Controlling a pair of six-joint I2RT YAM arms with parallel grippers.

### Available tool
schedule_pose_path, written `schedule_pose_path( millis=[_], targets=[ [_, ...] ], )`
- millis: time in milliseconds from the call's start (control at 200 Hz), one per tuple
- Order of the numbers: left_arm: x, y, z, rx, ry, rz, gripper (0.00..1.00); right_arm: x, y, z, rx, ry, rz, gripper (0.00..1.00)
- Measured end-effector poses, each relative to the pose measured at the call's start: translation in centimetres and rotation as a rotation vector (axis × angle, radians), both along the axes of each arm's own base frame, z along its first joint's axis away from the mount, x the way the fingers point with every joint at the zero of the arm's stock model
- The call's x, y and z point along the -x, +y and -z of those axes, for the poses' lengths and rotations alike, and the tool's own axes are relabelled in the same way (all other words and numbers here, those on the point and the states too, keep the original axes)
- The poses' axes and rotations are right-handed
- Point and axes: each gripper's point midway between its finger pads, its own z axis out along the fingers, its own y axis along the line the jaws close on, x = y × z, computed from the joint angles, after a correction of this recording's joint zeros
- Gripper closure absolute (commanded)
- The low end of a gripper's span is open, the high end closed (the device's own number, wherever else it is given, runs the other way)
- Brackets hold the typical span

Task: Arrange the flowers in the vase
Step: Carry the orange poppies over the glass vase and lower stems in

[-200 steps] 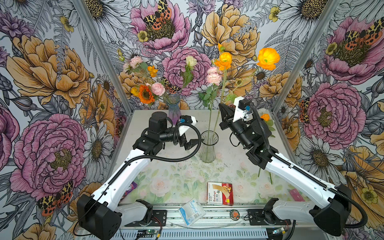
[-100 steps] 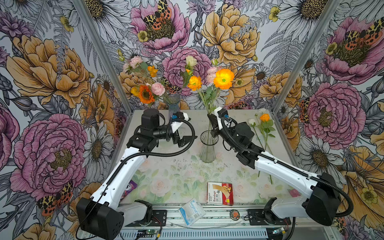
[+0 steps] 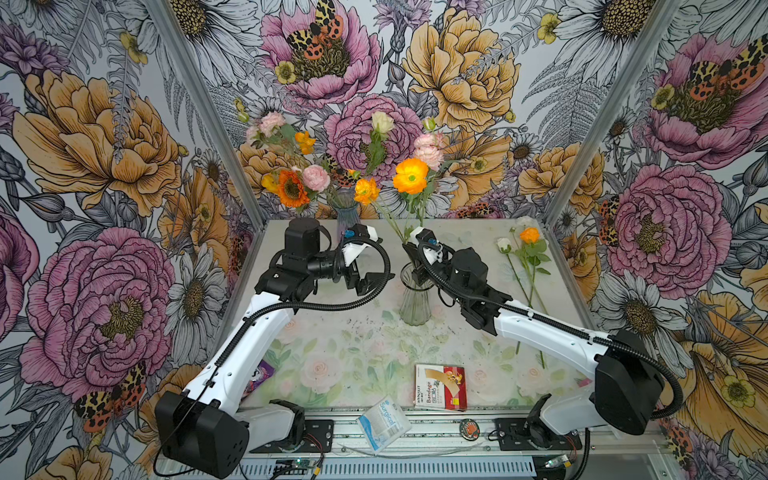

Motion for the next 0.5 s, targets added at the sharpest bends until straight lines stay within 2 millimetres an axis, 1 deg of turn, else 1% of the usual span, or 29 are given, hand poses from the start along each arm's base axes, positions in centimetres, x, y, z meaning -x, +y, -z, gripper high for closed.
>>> schedule_pose_path(
  millis=[250,350,405,500],
  targets=[
    [0.1,0.0,0.0,0.002,0.002,0.006,0.01,-0.2,0.3,3.4,0.036,0.065,-0.004,1.0],
    [0.1,-0.1,0.0,0.003,0.002,0.009,0.01,-0.2,0.3,4.5,0.046,0.088,-0.002,1.0],
    [0.1,-0.1,0.0,0.003,0.002,0.009,0.01,-0.1,0.2,5.0,0.052,0.098,-0.001,0.97],
    [0.1,0.0,0.0,0.003,0.002,0.007,0.01,-0.1,0.1,5.4,0.057,0.105,0.002,0.86]
  ],
)
